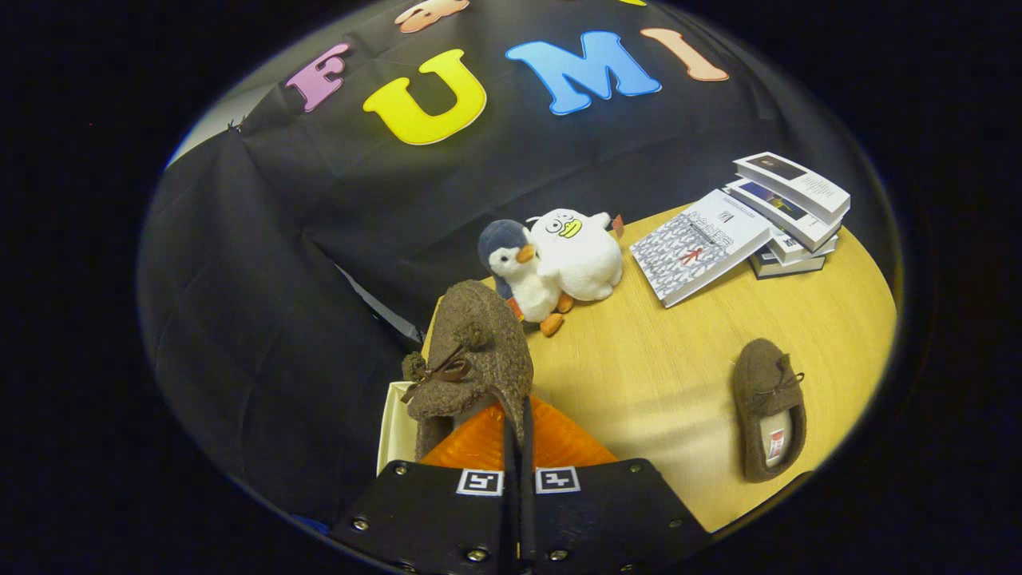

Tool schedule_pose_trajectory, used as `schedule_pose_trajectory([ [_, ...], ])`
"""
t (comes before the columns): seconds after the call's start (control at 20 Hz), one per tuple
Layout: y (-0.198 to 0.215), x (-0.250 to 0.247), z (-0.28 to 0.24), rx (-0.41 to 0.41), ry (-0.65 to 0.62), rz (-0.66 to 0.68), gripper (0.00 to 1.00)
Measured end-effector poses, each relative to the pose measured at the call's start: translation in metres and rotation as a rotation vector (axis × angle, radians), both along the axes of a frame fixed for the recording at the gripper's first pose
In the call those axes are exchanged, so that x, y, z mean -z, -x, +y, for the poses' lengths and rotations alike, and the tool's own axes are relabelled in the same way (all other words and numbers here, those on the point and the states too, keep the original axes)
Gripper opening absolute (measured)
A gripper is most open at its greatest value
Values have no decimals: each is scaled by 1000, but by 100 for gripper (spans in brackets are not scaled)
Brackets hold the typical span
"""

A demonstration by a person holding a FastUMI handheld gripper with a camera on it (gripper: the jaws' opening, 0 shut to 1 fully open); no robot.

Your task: Open the storage box then place both shoes into the box .Put the left shoe in first, then the right shoe, with the right side of both shoes facing outward in a uniform manner.

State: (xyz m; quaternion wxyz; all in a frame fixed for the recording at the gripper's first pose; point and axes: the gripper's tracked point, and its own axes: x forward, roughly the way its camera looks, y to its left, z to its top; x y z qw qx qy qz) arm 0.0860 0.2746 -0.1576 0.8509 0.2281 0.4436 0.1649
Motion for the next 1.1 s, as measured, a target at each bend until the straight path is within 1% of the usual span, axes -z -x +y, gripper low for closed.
schedule_pose_trajectory([
  [0.5, 20, 21, 84, -81, -8, 36, 1],
  [0.75, 32, 40, 111, -98, 8, 68, 1],
  [1.1, 45, 67, 132, -98, 32, 103, 1],
])
